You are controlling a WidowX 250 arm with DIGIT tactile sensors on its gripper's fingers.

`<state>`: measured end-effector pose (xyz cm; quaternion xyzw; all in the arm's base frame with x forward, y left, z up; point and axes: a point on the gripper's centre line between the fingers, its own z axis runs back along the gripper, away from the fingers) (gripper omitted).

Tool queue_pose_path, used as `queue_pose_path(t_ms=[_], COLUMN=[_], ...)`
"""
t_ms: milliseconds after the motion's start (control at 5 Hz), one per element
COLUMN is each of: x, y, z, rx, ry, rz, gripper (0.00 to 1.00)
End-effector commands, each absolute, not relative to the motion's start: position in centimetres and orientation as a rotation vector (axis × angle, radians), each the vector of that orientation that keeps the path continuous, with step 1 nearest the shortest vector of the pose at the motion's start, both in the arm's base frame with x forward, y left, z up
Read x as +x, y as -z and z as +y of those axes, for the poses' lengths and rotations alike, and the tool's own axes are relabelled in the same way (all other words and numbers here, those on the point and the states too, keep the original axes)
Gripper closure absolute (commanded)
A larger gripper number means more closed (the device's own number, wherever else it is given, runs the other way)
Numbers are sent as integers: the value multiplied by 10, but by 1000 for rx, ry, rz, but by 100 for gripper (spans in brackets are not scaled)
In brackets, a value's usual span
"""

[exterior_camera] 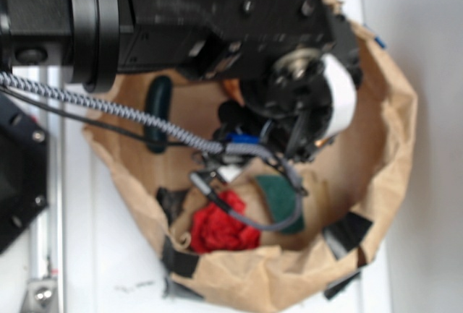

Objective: Grab the green sponge.

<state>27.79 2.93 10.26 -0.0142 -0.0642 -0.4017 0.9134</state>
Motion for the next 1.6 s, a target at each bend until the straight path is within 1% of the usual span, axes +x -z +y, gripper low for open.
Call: queue_pose_path(t_ms=[0, 200, 400, 600, 800, 1000, 1200, 1400], x=[290, 296, 297, 297, 293, 292, 294, 296], y=[-84, -77, -67, -59, -59, -55, -46, -35], z=[5, -7, -15, -24, -26, -29, -35, -39], rx=[84, 95, 83, 56, 12, -35, -38, -24], ry=[834, 848, 882, 930, 973, 993, 1004, 1007], rz=[-136, -125, -85, -61, -77, -132, -157, -135], gripper=[0, 0, 0, 0, 0, 0, 0, 0])
